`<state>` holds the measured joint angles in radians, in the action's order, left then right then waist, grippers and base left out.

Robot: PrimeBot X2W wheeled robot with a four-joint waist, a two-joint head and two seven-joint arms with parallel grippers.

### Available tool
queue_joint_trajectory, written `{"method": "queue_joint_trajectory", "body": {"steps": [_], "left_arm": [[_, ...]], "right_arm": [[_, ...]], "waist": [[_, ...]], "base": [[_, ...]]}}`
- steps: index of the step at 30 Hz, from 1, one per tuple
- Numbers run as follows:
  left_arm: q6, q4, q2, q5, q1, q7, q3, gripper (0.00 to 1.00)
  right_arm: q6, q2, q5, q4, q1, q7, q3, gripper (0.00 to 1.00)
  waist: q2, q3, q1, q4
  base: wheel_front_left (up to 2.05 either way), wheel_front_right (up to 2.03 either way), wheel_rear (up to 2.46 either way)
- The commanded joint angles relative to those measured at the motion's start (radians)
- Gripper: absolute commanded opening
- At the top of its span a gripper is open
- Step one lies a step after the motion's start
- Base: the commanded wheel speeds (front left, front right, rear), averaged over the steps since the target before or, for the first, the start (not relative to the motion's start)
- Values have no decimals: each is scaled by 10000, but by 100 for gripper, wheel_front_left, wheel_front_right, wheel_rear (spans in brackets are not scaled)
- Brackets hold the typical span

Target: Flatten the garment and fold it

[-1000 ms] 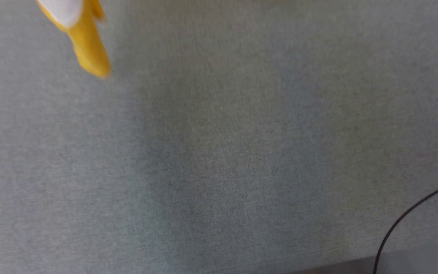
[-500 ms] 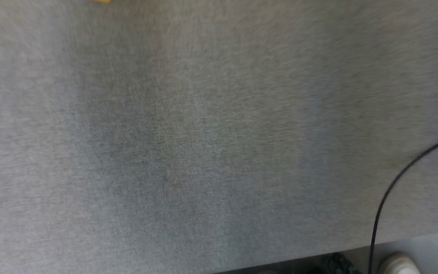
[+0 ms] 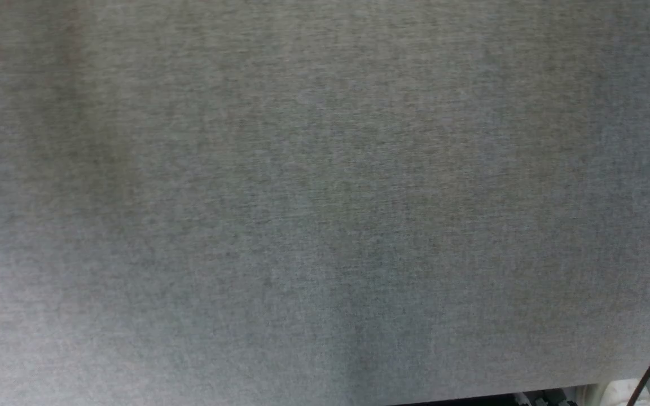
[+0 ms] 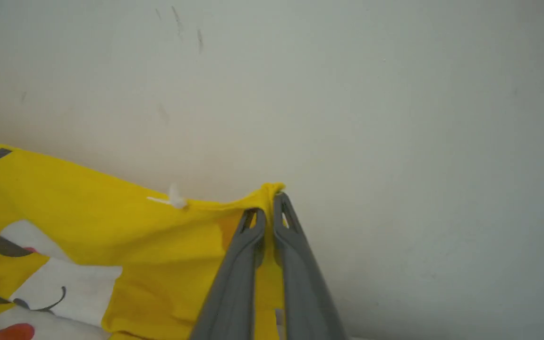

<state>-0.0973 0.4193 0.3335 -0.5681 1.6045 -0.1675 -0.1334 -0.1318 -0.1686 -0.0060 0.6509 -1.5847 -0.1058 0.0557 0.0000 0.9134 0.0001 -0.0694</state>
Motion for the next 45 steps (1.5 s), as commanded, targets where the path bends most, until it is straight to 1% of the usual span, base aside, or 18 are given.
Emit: {"method": "queue_joint_trajectory", "body": {"steps": [1, 3, 7, 12, 14, 16, 19, 22, 26, 29, 31, 34, 38, 41, 45], "left_arm": [[-70, -560, 230, -158, -706, 177, 61, 0], [-50, -1231, 476, -229, -1537, 445, 87, 0], [217, -2774, 768, -558, -3568, 957, 300, 0], [960, -4847, 869, -925, -6385, 1251, 851, 0], [1247, -5597, 878, -1052, -7451, 1320, 1109, 0], [1442, -6162, 899, -1145, -8483, 1400, 1299, 0], [1553, -6676, 874, -1335, -9909, 1474, 1472, 0], [1567, -6859, 659, -1618, -11166, 1399, 1557, 0], [1445, -6719, 626, -1635, -12774, 1485, 1329, 0], [1265, -6497, 689, -1656, -13886, 1810, 929, 0], [1220, -6399, 644, -1758, -14565, 2059, 663, 0], [1177, -6289, 580, -2028, -15465, 2452, 357, 0], [1155, -5982, 548, -2328, -16468, 2974, -24, 0], [1198, -5813, 560, -2643, -17116, 3422, -195, 0], [1384, -5787, 676, -3053, -17901, 4023, -239, 0]], "right_arm": [[11, -162, 602, -332, 533, -33, -147, 0], [11, -318, 1274, -772, 1176, 41, -288, 0], [11, -701, 2468, -1879, 2806, 298, -390, 0], [11, -1056, 3478, -3458, 5199, 695, -8, 0], [11, -1077, 3727, -4101, 6136, 857, 311, 0], [11, -993, 3931, -4664, 7042, 1024, 676, 0], [11, -721, 4096, -5400, 8350, 1231, 1232, 0], [11, -316, 4259, -5916, 9586, 1383, 1711, 0], [11, 203, 4446, -6275, 11170, 1639, 2131, 0], [11, 336, 4483, -6367, 12342, 1965, 2138, 0], [11, 421, 4676, -6321, 13072, 2313, 2100, 0], [11, 320, 4827, -6273, 14122, 3035, 1849, 0], [11, -58, 5177, -6222, 15339, 4069, 1402, 0], [11, -264, 5307, -6211, 16048, 4446, 1512, 0], [11, -274, 5402, -6171, 16939, 5126, 1859, 0]], "waist": [[0, -136, -1, 94], [0, -299, -1, 69], [0, -766, -1, 19], [0, -1454, -1, 55], [0, -1703, -1, 74], [0, -1969, -1, 104], [0, -2370, -1, 160], [0, -2846, -1, 249], [0, -3581, -1, 377], [0, -4161, -1, 475], [0, -4570, -1, 521], [0, -5100, -1, 562], [0, -5696, -1, 613], [0, -6148, -1, 657], [0, -6761, -1, 716]], "base": [[0, 0, 0], [0, 0, 0], [0, 0, 0], [0, 0, 0], [0, 0, 0], [0, 0, 0], [0, 0, 0], [0, 0, 0], [0, 0, 0], [0, 0, 0], [0, 0, 0], [0, 0, 0], [0, 0, 0], [0, 0, 0], [0, 0, 0]]}}
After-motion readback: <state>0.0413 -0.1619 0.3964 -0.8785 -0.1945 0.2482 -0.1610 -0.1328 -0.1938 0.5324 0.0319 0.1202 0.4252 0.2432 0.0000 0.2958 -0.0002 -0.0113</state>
